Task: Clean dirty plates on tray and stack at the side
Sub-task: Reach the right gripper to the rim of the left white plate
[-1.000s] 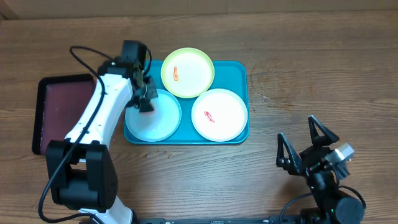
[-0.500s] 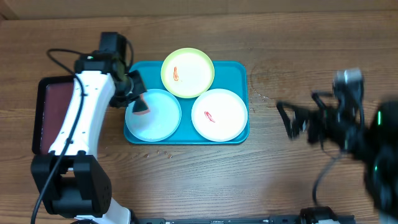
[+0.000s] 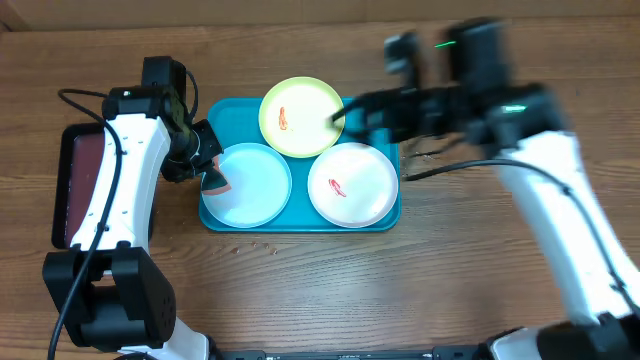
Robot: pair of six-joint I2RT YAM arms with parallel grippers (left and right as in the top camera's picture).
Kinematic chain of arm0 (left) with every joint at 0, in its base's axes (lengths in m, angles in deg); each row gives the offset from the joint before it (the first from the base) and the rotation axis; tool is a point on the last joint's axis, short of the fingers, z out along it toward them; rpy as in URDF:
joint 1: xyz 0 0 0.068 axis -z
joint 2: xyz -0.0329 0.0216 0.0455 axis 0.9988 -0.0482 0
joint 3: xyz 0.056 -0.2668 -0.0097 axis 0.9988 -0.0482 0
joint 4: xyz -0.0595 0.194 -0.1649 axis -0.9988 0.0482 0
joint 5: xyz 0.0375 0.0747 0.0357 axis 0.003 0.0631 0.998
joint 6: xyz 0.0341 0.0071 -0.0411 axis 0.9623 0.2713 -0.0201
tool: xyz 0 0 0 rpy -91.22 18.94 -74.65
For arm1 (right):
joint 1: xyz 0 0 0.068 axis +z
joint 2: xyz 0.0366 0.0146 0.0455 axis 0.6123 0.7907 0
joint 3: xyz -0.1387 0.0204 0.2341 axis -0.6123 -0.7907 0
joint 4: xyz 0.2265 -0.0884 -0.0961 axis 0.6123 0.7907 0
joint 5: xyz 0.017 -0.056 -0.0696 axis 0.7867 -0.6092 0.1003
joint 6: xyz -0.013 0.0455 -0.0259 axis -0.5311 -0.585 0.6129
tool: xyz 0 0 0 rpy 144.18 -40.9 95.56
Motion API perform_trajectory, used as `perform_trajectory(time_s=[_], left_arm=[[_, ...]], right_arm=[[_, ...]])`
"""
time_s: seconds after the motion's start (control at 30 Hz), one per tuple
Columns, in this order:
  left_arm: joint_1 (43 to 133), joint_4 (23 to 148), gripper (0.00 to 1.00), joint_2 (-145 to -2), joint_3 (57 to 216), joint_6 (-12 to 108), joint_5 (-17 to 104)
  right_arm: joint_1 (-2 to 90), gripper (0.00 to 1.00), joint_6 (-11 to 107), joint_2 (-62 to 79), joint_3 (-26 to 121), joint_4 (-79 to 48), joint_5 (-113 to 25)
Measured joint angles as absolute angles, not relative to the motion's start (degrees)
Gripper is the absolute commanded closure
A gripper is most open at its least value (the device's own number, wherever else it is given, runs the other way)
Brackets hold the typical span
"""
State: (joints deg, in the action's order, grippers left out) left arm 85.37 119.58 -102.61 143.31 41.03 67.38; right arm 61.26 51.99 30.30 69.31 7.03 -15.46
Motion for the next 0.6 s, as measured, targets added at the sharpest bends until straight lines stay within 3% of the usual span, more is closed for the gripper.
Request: perform_trajectory(time_s=[0.03, 0.1, 0.27, 0.6], left_arm=[[85.4, 119.6, 0.96, -102.6, 143.3, 41.0, 67.4], [85.4, 119.6, 0.96, -102.6, 143.3, 41.1, 67.4], [85.4, 119.8, 0.96, -102.6, 143.3, 41.2, 67.4], [85.4, 119.2, 0.96, -102.6, 143.3, 41.2, 67.4]], right_arm=[[64.8, 0.22, 49.7, 31.7, 69.3, 6.4, -21.0], [70.4, 0.42, 46.0, 34.4, 69.3, 4.7, -30.2], [77.4, 0.49, 38.9, 43.5, 69.4, -1.5, -44.2], [78.7, 0.56, 35.9, 57.6, 69.4, -9.0, -47.5]])
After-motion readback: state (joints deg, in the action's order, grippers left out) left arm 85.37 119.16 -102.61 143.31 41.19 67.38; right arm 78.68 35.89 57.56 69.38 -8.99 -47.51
